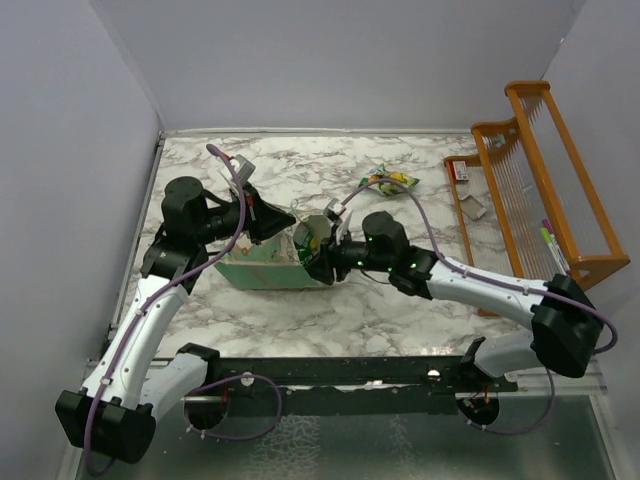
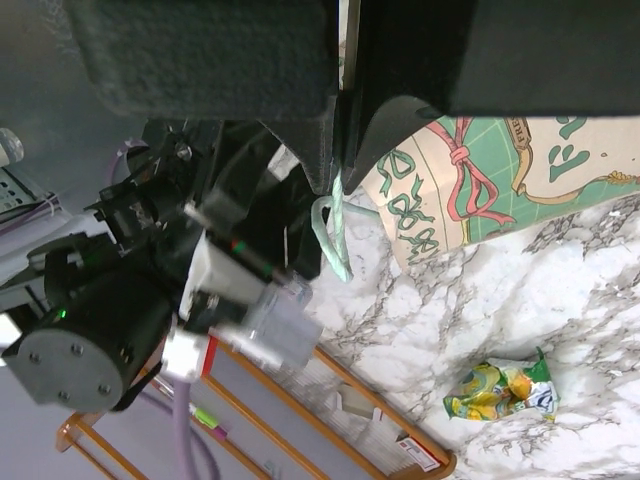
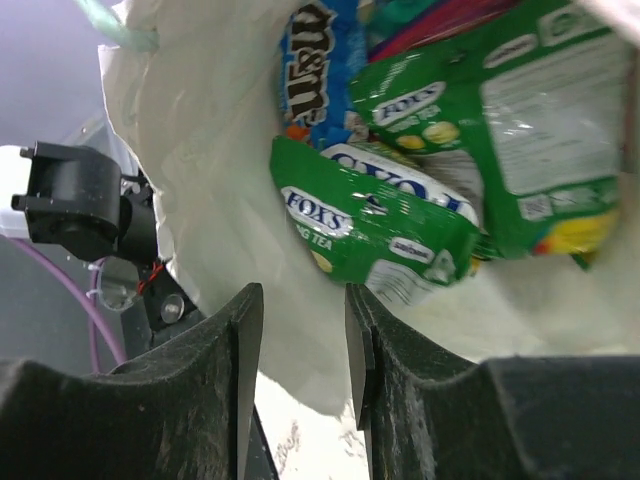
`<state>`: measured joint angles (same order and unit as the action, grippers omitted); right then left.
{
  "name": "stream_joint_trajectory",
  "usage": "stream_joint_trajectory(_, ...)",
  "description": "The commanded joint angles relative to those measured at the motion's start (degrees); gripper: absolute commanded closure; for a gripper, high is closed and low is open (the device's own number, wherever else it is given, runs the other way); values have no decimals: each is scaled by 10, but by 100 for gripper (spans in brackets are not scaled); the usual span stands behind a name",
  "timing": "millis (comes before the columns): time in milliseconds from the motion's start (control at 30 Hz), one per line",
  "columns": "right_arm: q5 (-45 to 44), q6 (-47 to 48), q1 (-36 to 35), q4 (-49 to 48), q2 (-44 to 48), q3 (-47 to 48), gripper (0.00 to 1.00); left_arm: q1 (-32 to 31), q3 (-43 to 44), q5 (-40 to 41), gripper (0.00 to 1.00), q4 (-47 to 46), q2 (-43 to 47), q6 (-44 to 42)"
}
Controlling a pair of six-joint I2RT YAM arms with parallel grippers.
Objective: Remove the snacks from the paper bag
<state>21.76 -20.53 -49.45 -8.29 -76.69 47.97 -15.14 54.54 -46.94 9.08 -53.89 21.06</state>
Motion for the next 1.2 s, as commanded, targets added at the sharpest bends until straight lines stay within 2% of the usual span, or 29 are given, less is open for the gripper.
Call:
stream_joint_trajectory(0,-44,2,-56,-42,-48,41,62,-1,18,11,100,-24,9,19)
stream_joint_trajectory(167,-25,-30,-77,-88,-66,42,62,-1,7,17,100,-34,14,19)
stream_joint_trajectory(267,-93,-25,-77,-80,-59,26,61,-1,0,17,100,-50,18,23)
stream_joint_trajectory(367,-188,-19,-77,-29,-42,21,61,-2,7,17,100,-45,13,20)
stream_joint_trajectory(567,-248,-52,-77,-17,-11,-22,49,-1,7,25,100,-37,10,11)
stream_joint_trajectory(667,-280,-78,-77,-4,-28,-21,49,-2,0,34,100,-40,13,10)
stream_joint_trajectory(833,-264,-113,-77,27,-86,28,49,-1,5,34,100,-30,10,6)
stream_joint_trajectory(1033,-225,-140,-77,-25,-118,37,50,-2,-7,34,100,-42,18,15)
stream_joint_trajectory(1167,-218,-158,-77,-38,-139,45,54,-2,-17,34,100,-53,22,21)
